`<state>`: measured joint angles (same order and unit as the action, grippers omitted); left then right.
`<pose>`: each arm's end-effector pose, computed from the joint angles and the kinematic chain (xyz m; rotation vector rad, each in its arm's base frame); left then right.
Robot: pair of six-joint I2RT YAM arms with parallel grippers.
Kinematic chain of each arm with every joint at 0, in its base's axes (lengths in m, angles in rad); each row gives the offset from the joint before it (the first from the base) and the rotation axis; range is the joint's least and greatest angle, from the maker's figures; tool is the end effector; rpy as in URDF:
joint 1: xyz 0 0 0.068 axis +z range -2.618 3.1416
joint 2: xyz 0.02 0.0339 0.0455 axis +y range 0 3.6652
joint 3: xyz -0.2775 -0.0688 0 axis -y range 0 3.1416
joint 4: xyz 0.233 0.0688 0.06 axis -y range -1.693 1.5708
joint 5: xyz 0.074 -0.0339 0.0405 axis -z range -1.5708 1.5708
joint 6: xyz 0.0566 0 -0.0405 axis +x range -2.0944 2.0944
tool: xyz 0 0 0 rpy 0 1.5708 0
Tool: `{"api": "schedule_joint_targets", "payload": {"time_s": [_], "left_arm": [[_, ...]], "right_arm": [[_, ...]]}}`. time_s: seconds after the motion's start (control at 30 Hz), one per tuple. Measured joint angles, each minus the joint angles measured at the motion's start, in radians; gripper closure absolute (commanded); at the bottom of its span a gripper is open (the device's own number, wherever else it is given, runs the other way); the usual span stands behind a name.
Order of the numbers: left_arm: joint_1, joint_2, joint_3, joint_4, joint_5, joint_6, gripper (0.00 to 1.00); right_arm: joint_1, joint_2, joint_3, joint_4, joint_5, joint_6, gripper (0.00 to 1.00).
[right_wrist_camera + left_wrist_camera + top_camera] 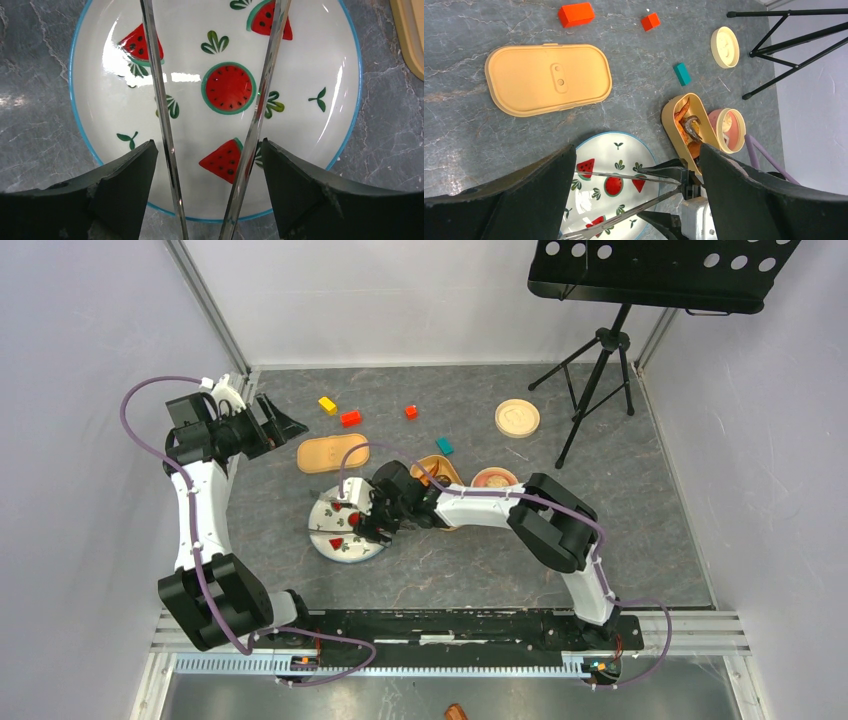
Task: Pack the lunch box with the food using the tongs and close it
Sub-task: Place the clamp on the plate, then pick up the box lid from the center of the board.
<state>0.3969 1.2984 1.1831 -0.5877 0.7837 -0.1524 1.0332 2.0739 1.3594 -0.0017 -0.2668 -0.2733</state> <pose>0.2651 0.0678 0.3398 -0.1820 2.1245 -0.7406 0.2259 0.4080 0.1648 -1.5434 1.7802 0.6902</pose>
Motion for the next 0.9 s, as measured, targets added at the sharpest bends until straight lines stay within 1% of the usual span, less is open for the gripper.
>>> {"api": "schedule_joint_targets", "payload": {"time_s": [0.1, 0.13, 0.33, 0.47, 0.6, 0.73, 0.8, 0.9], "left_arm": [[0.0, 0.0, -0.001, 0.0, 0.006, 0.0, 0.01], [0.0, -0.001, -0.001, 0.0, 0.006, 0.001, 0.01], [0.0, -0.009, -0.001, 0.0, 0.014, 0.005, 0.0], [-0.013, -0.009, -0.001, 0.0, 0.031, 0.028, 0.0], [-0.068, -0.009, -0.001, 0.003, 0.036, 0.07, 0.0], [-0.172, -0.008, 0.0, 0.014, 0.019, 0.127, 0.0], [-0.241, -0.002, 0.007, 0.019, -0.006, 0.166, 0.0], [-0.303, 0.029, 0.038, 0.023, -0.022, 0.198, 0.0]], "right_arm": [[0.0, -0.016, 0.01, -0.027, -0.001, -0.001, 0.04], [0.0, -0.024, 0.014, -0.035, -0.001, -0.004, 0.02], [-0.01, -0.11, 0.045, -0.094, -0.003, -0.008, 0.02], [-0.054, -0.198, 0.083, -0.164, -0.013, -0.022, 0.03], [-0.188, -0.34, 0.078, -0.256, 0.006, -0.087, 0.08], [-0.409, -0.465, 0.027, -0.325, 0.067, -0.176, 0.17], [-0.526, -0.473, 0.014, -0.359, 0.093, -0.217, 0.22], [-0.645, -0.417, 0.015, -0.4, 0.121, -0.268, 0.27]]}}
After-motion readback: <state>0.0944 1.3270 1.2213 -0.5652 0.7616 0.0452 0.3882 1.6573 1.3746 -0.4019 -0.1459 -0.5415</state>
